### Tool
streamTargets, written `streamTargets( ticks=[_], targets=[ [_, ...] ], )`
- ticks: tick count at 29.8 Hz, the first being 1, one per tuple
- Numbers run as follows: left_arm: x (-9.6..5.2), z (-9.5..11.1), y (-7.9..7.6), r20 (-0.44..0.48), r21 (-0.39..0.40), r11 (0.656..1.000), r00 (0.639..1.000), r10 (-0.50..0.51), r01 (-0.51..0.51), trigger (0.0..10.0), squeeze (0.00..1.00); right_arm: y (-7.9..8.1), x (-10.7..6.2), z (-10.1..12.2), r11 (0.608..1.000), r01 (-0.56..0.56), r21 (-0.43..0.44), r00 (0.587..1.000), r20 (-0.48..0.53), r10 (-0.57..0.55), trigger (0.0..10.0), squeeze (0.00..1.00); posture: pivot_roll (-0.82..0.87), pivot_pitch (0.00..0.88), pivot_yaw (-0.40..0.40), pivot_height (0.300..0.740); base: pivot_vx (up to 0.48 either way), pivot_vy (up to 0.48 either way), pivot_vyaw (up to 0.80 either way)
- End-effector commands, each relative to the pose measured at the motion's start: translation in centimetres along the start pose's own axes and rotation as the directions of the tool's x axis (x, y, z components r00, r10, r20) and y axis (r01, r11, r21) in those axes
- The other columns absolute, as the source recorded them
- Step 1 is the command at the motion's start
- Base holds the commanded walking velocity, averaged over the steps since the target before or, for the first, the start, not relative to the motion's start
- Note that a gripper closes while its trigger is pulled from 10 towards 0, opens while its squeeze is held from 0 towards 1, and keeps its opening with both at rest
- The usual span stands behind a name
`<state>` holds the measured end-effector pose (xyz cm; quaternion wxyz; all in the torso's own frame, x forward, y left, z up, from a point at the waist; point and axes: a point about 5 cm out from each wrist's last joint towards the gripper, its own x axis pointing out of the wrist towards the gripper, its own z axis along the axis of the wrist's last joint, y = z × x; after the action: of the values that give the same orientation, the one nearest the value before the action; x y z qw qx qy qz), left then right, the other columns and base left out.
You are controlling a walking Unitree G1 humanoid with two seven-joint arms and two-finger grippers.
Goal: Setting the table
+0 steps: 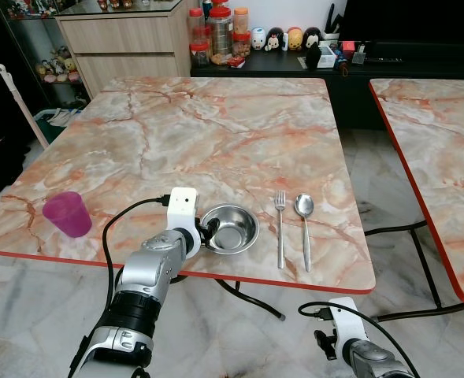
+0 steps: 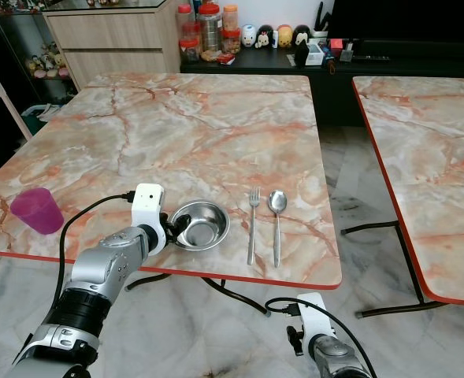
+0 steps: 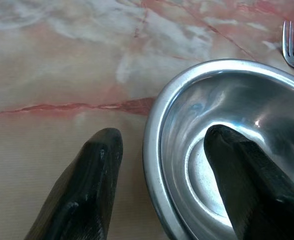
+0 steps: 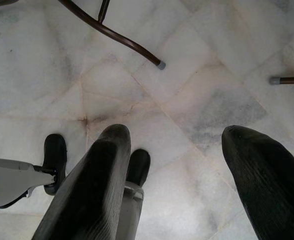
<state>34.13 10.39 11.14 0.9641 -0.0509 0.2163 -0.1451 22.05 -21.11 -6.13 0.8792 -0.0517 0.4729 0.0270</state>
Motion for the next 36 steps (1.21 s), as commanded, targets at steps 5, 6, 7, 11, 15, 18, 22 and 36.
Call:
streamTargets(
  ticks=[5, 6, 7, 11, 15, 18, 22, 36],
  targets=[
    [-0.1, -0.26, 0.0, -0.027, 0.013, 1.0, 1.0, -0.005, 0.006, 10.0, 0.0, 0.22, 0.05, 0.37, 1.0, -0.008, 0.013, 1.0, 0.015, 0.008, 10.0, 0.0, 0.01, 0.024, 0.057, 0.74, 0.0, 0.0, 0.0],
    [-0.1, -0.28, -0.01, -0.028, 0.014, 1.0, 1.0, -0.007, 0.007, 9.1, 0.0, 0.23, 0.05, 0.38, 1.0, -0.008, 0.013, 1.0, 0.015, 0.008, 10.0, 0.0, 0.01, 0.023, 0.057, 0.74, 0.0, 0.0, 0.0],
    [-0.1, -0.3, -0.03, -0.029, 0.015, 1.0, 1.0, -0.008, 0.009, 5.0, 0.0, 0.24, 0.05, 0.39, 1.0, -0.009, 0.013, 1.0, 0.016, 0.008, 10.0, 0.0, 0.01, 0.023, 0.057, 0.74, 0.0, 0.0, 0.0],
    [-0.1, -0.33, -0.12, -0.03, 0.018, 1.0, 0.999, -0.012, 0.013, 0.0, 0.0, 0.25, 0.06, 0.4, 1.0, -0.009, 0.012, 1.0, 0.016, 0.009, 10.0, 0.0, 0.01, 0.023, 0.057, 0.74, 0.0, 0.0, 0.0],
    [-0.09, -0.26, -0.13, -0.03, 0.021, 1.0, 0.999, -0.014, 0.015, 0.0, 0.0, 0.27, 0.06, 0.44, 1.0, -0.01, 0.011, 1.0, 0.016, 0.01, 10.0, 0.0, 0.01, 0.021, 0.057, 0.74, 0.0, 0.0, 0.0],
    [-0.11, -0.26, -0.08, -0.031, 0.022, 1.0, 0.999, -0.012, 0.013, 0.0, 0.0, 0.28, 0.06, 0.44, 1.0, -0.01, 0.011, 1.0, 0.016, 0.01, 10.0, 0.0, 0.01, 0.021, 0.057, 0.74, 0.0, 0.0, 0.0],
    [-0.14, -0.26, 0.02, -0.031, 0.022, 1.0, 0.999, -0.008, 0.009, 0.0, 0.0, 0.29, 0.06, 0.45, 1.0, -0.011, 0.01, 1.0, 0.016, 0.011, 10.0, 0.0, 0.01, 0.021, 0.056, 0.74, 0.0, 0.0, 0.0],
    [-0.16, -0.28, 0.23, -0.025, 0.014, 1.0, 1.0, 0.01, -0.01, 0.0, 0.0, 0.3, 0.06, 0.45, 1.0, -0.012, 0.008, 1.0, 0.015, 0.012, 10.0, 0.0, 0.01, 0.021, 0.057, 0.74, 0.0, 0.0, 0.0]
  ],
)
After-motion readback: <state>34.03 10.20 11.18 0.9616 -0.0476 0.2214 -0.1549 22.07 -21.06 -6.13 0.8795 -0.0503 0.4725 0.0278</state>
